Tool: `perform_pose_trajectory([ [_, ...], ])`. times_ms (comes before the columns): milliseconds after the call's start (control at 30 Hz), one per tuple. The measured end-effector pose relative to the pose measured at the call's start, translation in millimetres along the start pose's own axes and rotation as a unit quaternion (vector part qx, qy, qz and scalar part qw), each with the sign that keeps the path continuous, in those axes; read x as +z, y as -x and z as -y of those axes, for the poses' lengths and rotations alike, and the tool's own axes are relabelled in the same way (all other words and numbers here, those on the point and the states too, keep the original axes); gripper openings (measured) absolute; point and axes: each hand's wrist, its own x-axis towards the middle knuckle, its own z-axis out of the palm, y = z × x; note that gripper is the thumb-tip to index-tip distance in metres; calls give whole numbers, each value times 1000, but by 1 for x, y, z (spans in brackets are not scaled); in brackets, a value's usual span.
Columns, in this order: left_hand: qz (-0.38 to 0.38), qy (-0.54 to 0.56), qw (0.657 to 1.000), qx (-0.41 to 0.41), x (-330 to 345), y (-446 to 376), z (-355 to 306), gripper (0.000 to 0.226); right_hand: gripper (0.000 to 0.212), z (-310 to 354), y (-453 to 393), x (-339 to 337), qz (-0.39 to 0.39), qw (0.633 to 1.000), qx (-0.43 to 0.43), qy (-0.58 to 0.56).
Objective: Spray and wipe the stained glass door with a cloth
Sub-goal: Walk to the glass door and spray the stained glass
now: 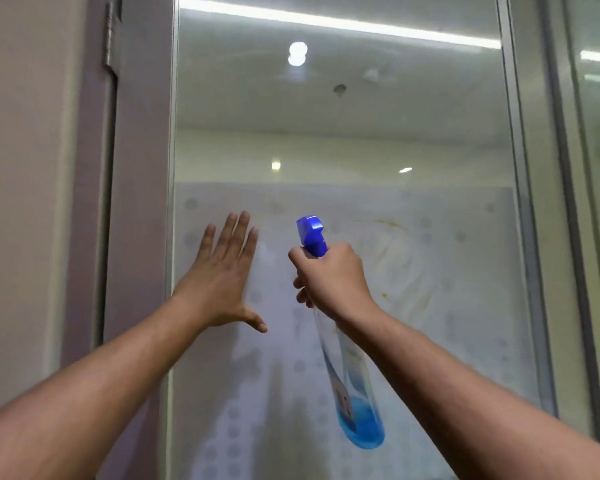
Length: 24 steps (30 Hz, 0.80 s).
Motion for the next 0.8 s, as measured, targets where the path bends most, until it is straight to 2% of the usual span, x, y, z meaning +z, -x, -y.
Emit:
perform_pose_trajectory([
  [100, 9, 6, 1000, 1, 0, -2, 1, 175, 37, 5, -6, 7, -11, 1000, 17, -3],
  [267, 22, 7, 1000, -1, 2, -4, 0, 175, 27, 10, -22, -6, -43, 999, 21, 1],
  [400, 24, 12, 1000, -2, 5, -8, 1, 176, 26, 11, -40, -40, -89, 995, 38, -17],
  [633, 13, 19, 1000, 0, 10, -10, 2, 177, 27, -10, -59, -123, -227, 968, 106, -25],
  [800, 9, 22, 1000, 1, 8, -10, 2, 177, 31, -36, -51, -133, -251, 956, 149, -8],
])
